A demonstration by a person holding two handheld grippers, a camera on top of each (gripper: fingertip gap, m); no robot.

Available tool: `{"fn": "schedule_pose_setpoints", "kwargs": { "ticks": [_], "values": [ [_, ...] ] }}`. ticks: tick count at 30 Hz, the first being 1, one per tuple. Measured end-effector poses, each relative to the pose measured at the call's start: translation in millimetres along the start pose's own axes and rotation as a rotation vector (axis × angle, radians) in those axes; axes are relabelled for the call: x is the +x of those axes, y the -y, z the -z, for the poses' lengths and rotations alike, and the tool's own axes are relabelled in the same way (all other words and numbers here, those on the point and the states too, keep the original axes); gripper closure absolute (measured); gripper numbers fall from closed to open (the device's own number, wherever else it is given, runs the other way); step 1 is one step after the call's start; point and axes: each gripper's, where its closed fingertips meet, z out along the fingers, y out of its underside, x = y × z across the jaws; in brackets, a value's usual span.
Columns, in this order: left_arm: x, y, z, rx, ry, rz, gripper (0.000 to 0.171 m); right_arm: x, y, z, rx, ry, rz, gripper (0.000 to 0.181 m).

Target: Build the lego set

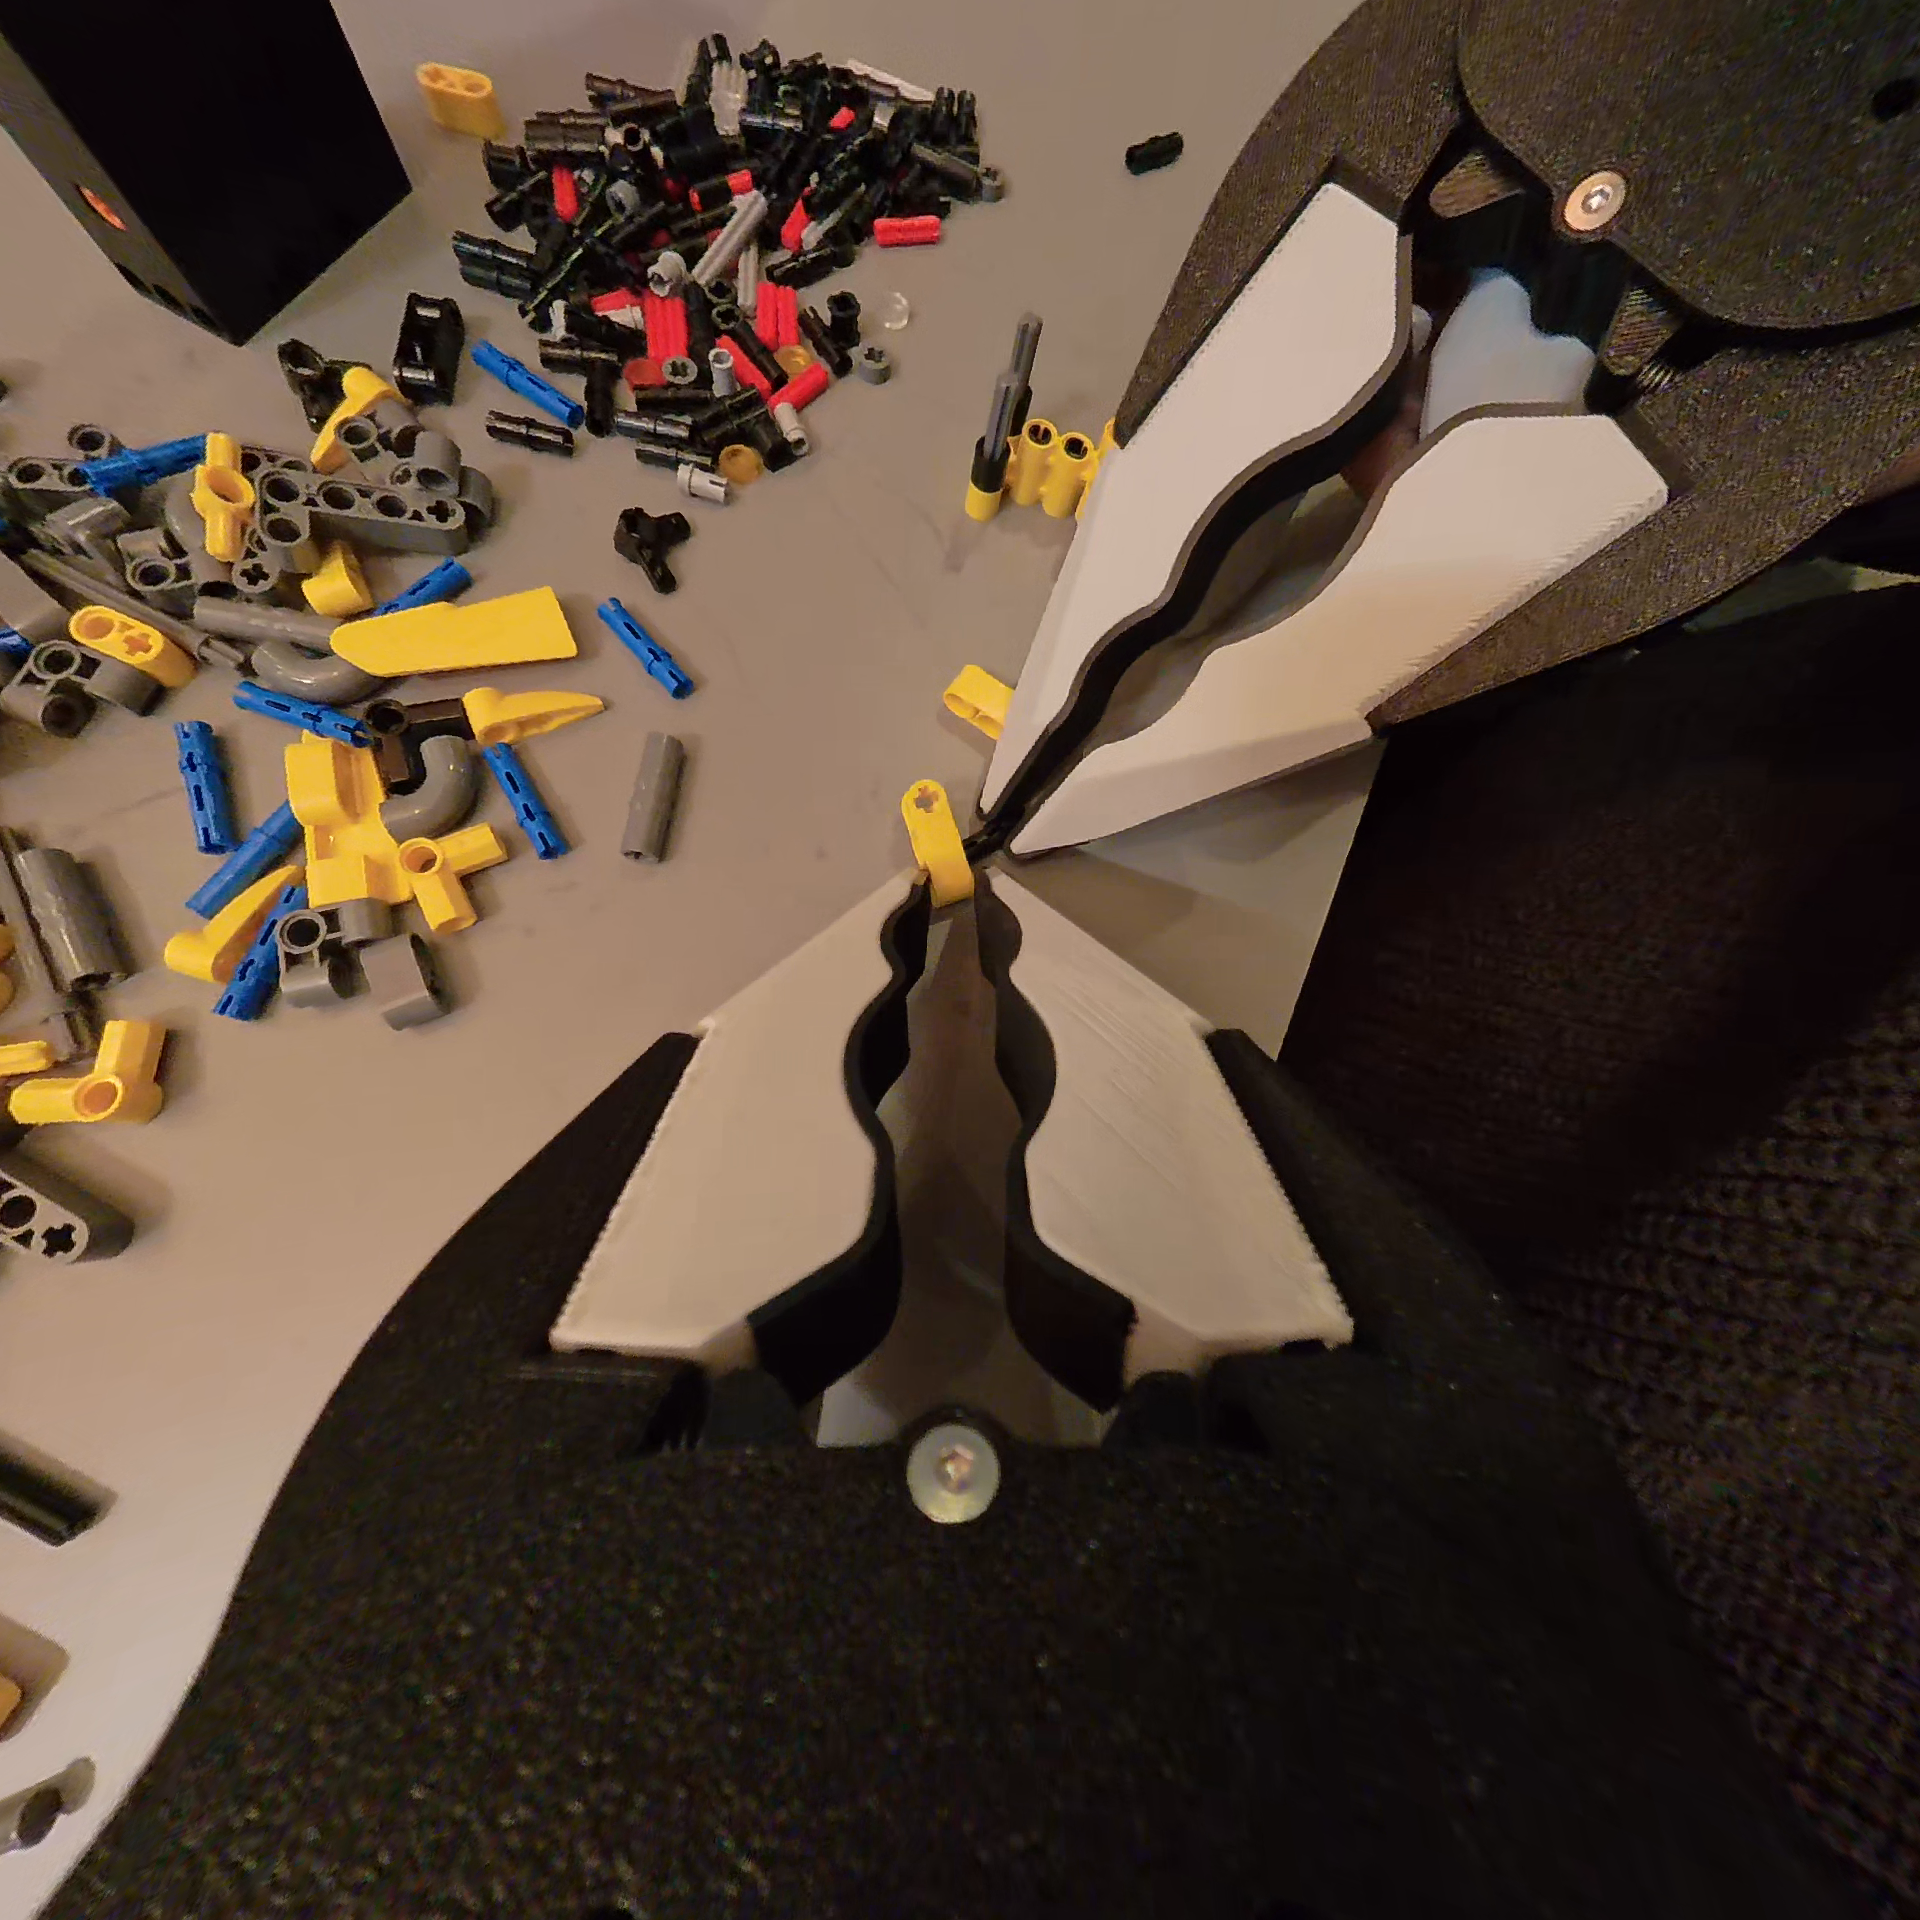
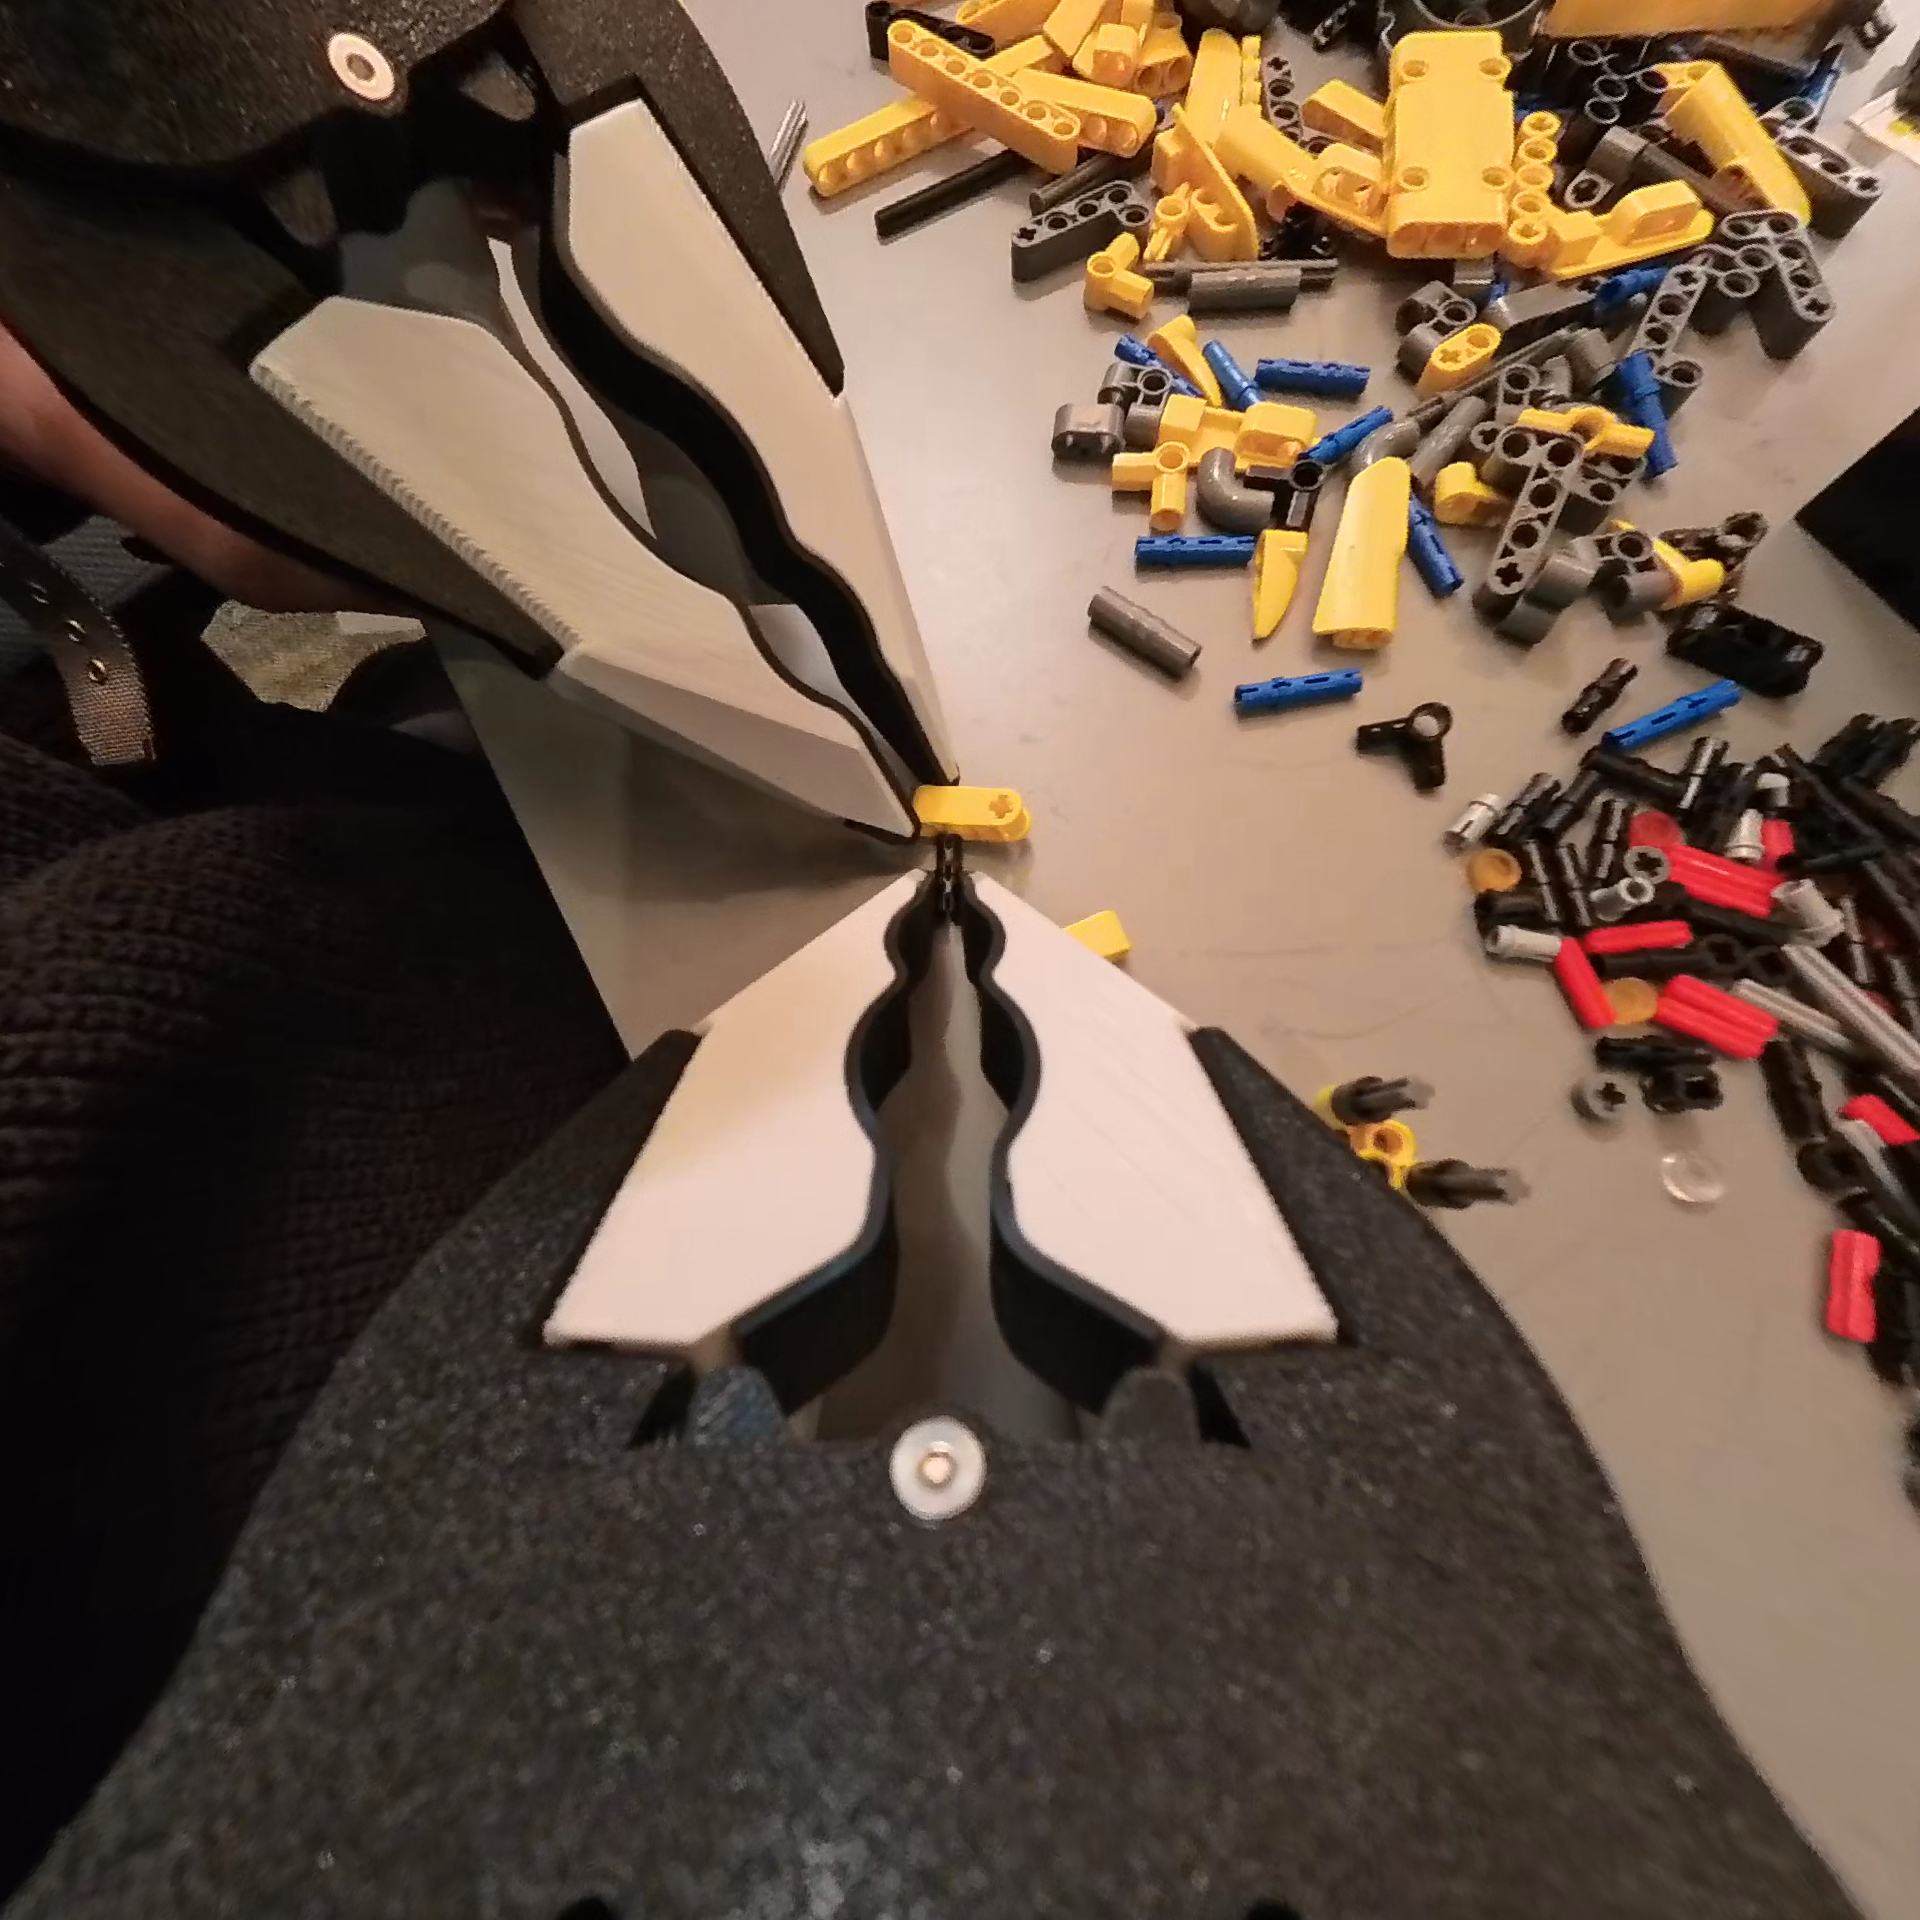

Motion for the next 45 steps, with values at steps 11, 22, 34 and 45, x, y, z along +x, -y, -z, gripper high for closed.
{"fn": "schedule_pose_setpoints", "kwargs": {
  "ticks": [11, 22, 34, 45],
  "values": [
    [1.1, -1.0, -0.3, -0.001, -0.017, 0.088, 0.161, 4.5, 1.8, 1.8, 0.015, -0.020, -0.017, 0.177],
    [-3.7, 4.3, -4.5, 0.007, 0.015, 0.090, 0.155, 6.8, 1.1, 0.0, 0.025, -0.025, -0.034, 0.177],
    [-2.2, 3.6, -5.4, 0.000, 0.018, 0.072, 0.161, 7.6, 2.4, -0.2, 0.041, -0.036, -0.040, 0.177],
    [-2.3, 3.7, -5.4, -0.001, 0.022, 0.066, 0.161, 7.1, 2.6, -1.4, 0.036, -0.032, -0.044, 0.178]
  ]
}}
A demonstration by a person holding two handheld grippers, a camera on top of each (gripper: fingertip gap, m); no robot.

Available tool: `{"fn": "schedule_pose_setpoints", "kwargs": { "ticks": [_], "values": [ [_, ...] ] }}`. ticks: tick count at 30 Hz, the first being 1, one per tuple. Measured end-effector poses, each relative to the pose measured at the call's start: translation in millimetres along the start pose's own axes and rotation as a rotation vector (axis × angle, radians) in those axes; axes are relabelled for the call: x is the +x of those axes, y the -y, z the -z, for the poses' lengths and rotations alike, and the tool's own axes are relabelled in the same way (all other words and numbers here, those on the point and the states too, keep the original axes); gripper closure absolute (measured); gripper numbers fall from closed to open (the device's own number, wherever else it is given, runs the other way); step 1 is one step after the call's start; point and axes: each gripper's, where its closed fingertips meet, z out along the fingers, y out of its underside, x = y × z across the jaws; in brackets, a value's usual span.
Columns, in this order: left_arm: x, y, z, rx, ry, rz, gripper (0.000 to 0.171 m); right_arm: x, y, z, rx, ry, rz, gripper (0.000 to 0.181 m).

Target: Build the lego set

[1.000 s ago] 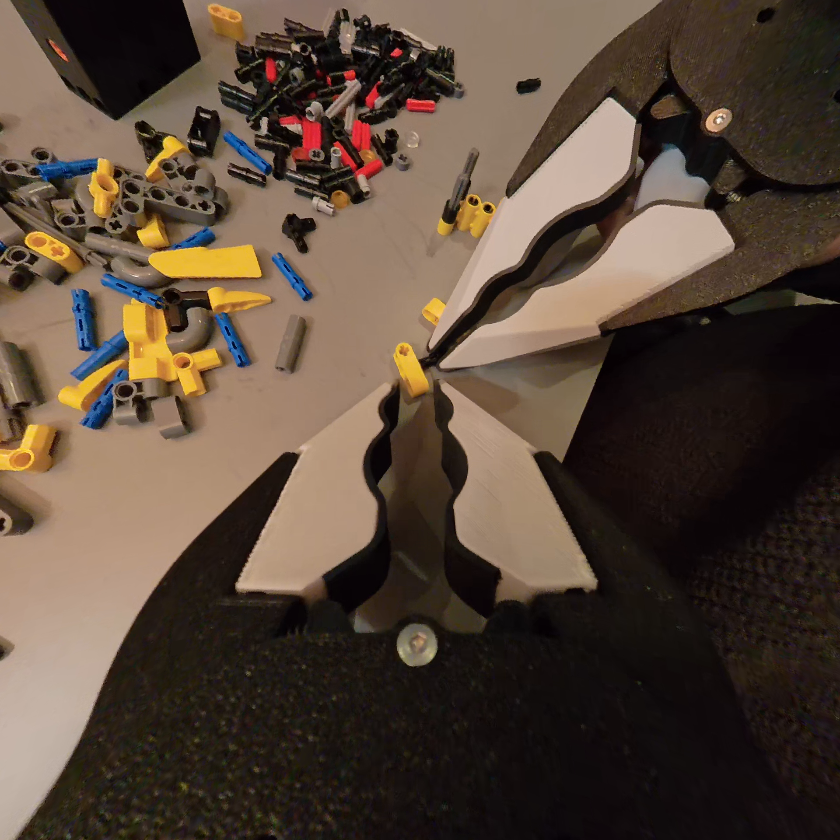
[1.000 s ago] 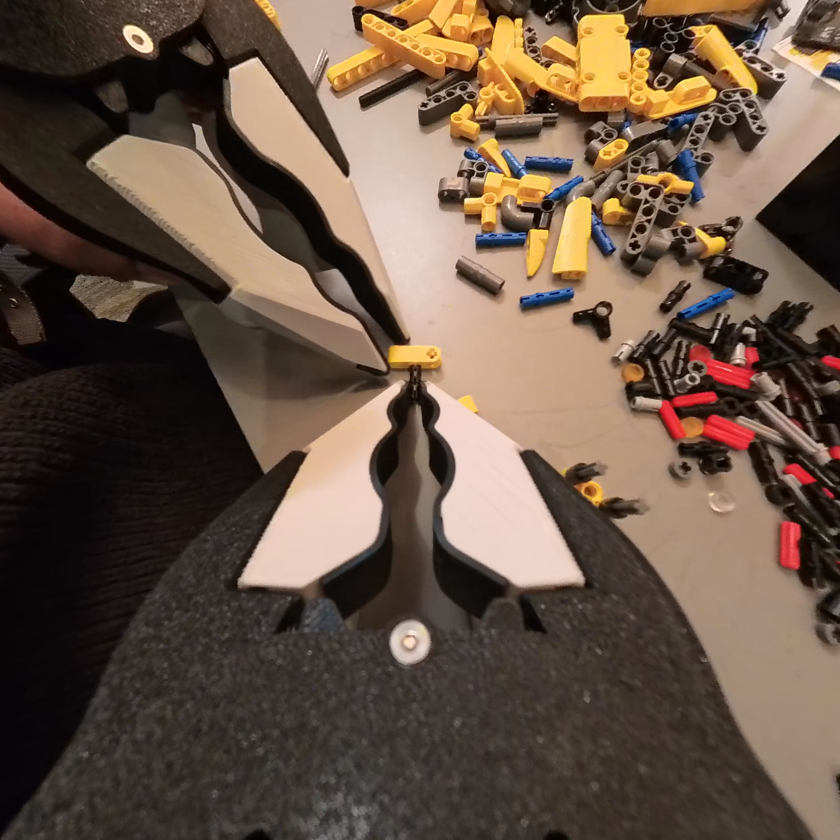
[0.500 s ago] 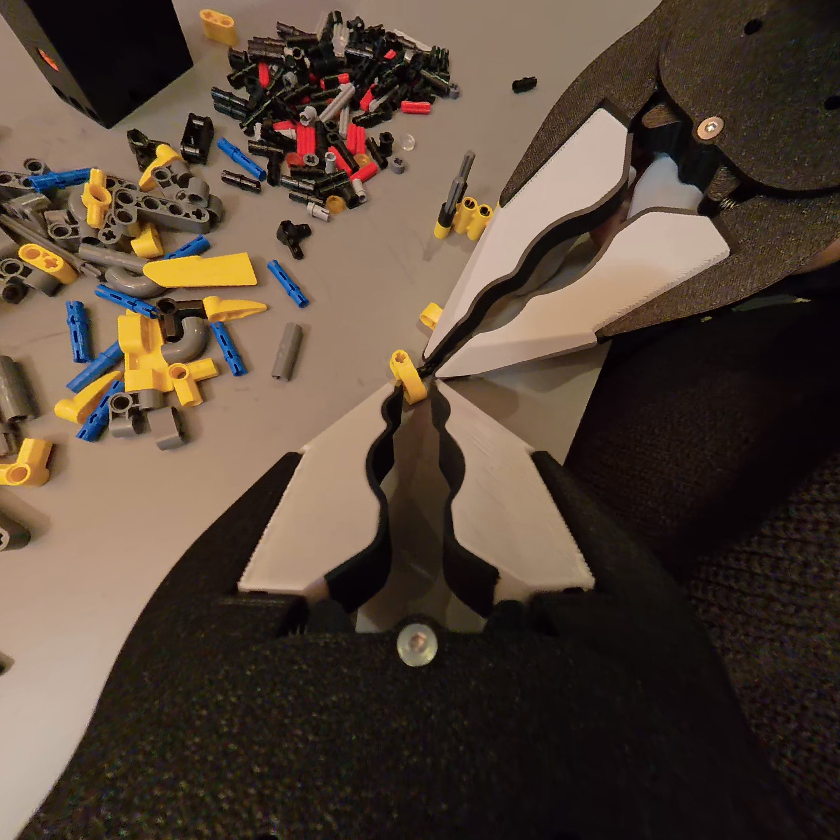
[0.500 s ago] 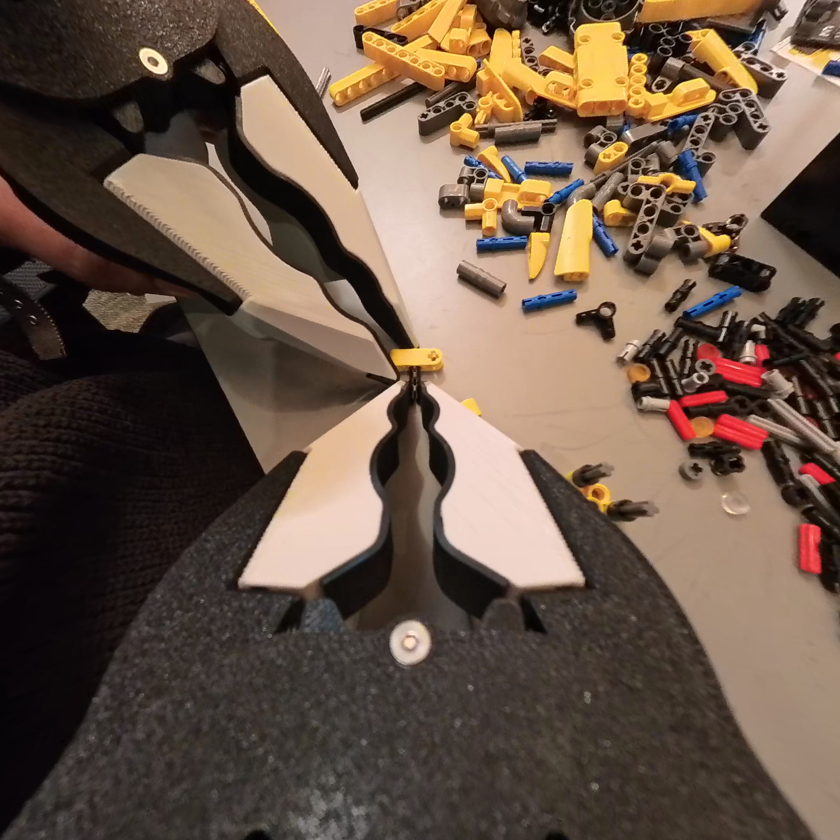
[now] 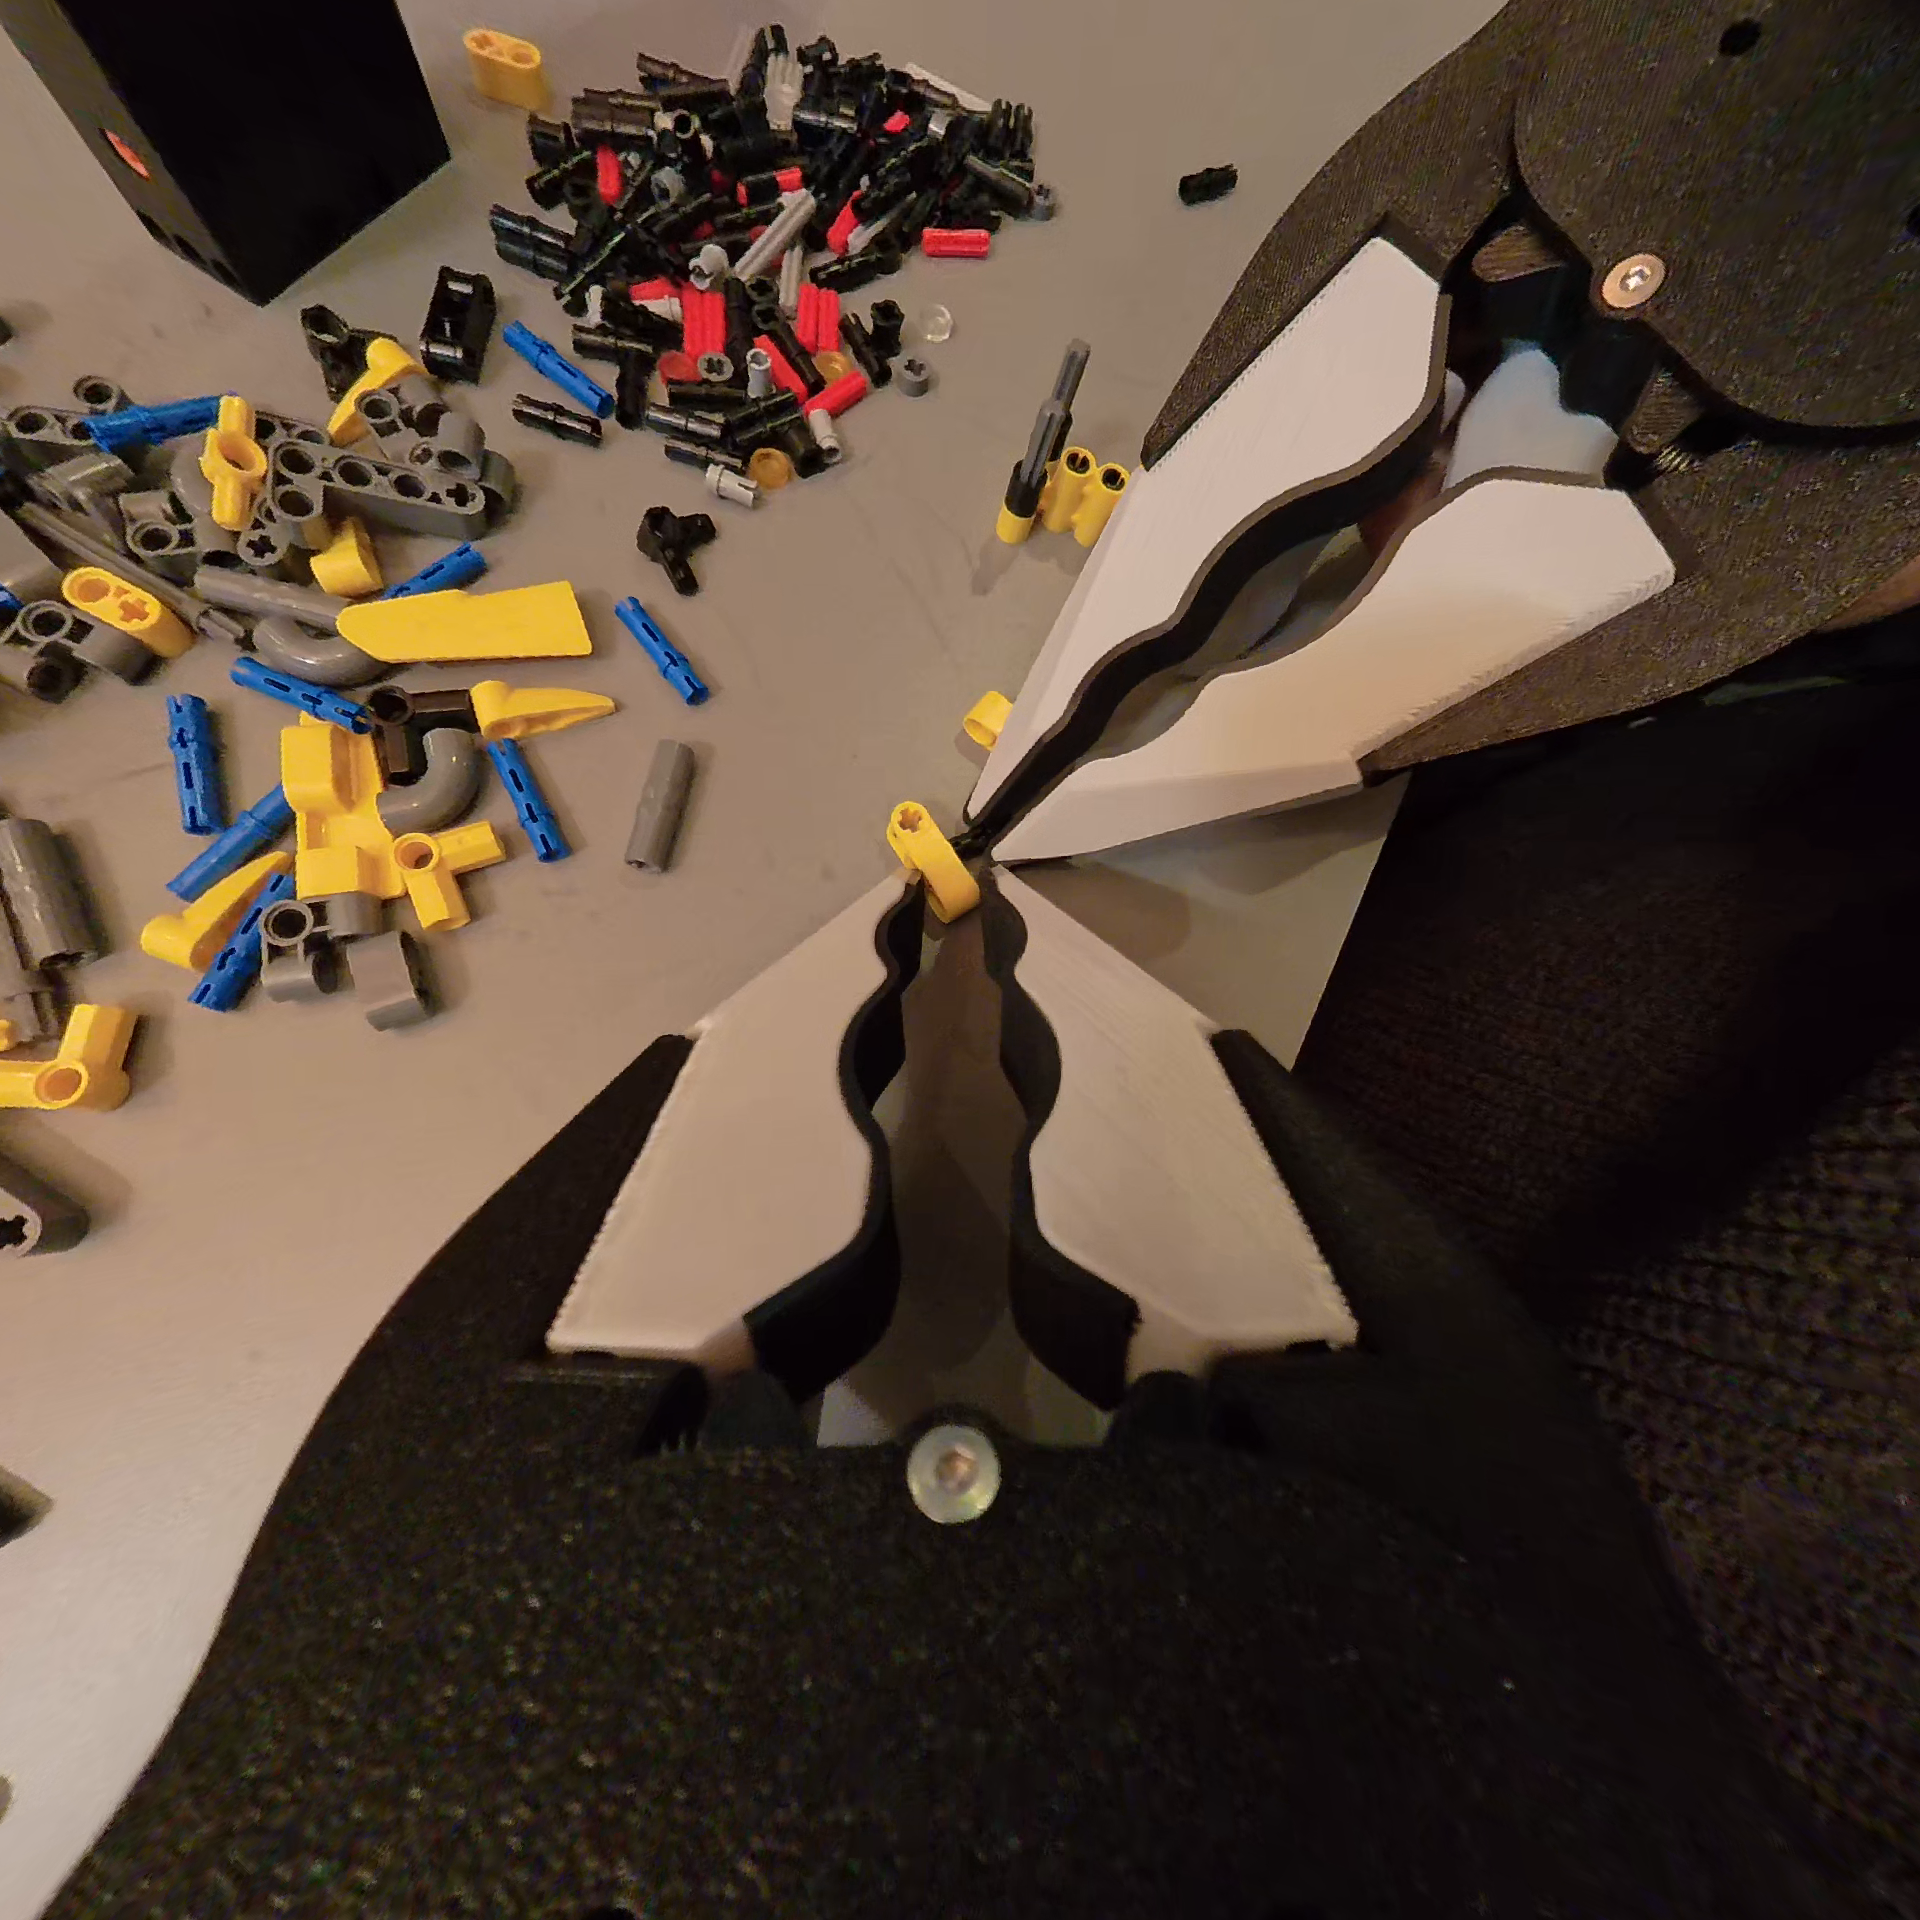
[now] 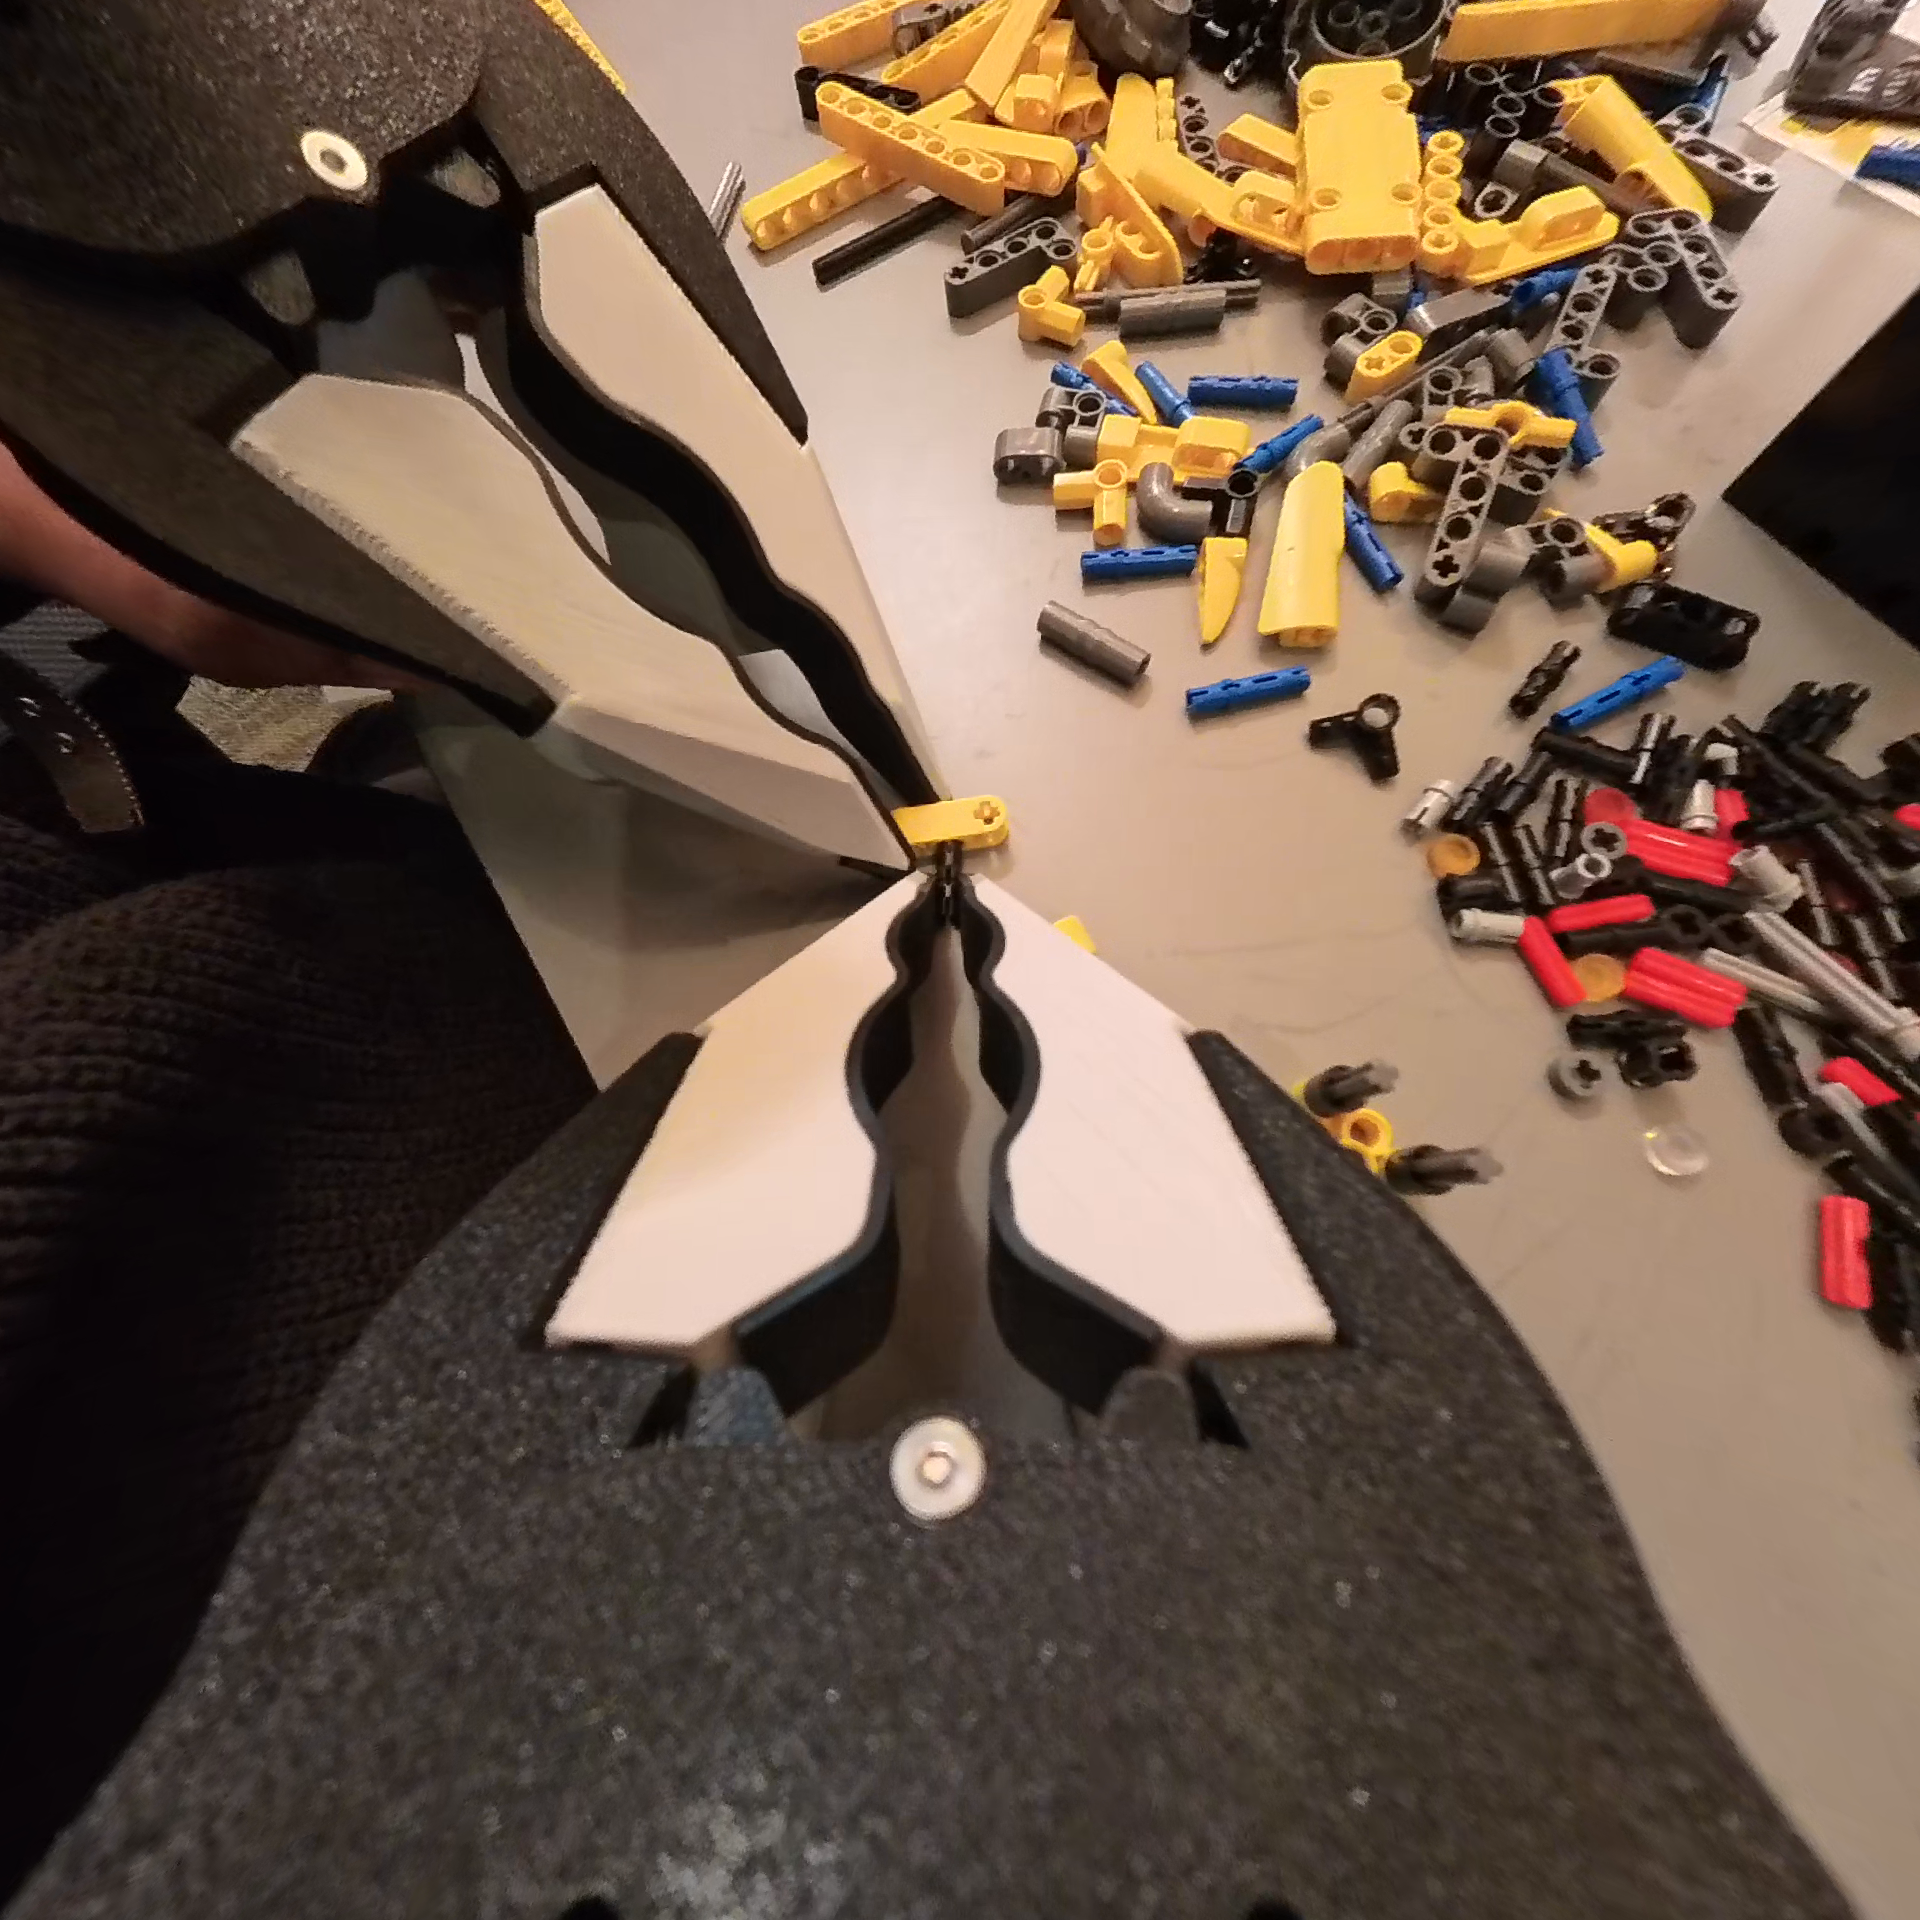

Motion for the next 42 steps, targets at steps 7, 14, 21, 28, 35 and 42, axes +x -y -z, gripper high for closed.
{"fn": "schedule_pose_setpoints", "kwargs": {
  "ticks": [7, 14, 21, 28, 35, 42],
  "values": [
    [0, -1, 0, -0.046, 0.006, -0.110, 0.161, 0, 0, 0, -0.026, 0.033, 0.019, 0.178],
    [0, -2, 1, -0.117, -0.002, -0.228, 0.162, -1, 0, 0, -0.091, 0.029, 0.132, 0.179],
    [4, -3, 0, -0.145, -0.051, -0.251, 0.162, -3, 1, -2, -0.153, 0.148, 0.029, 0.180],
    [8, -4, 1, -0.108, -0.094, -0.190, 0.161, -5, -2, 2, -0.133, 0.101, 0.043, 0.175],
    [9, -11, 8, -0.130, -0.134, -0.203, 0.162, -15, 3, 20, -0.062, 0.136, 0.164, 0.151],
    [23, -20, 13, -0.149, -0.298, -0.338, 0.162, -25, 5, 20, -0.014, 0.201, 0.408, 0.150]
  ]
}}
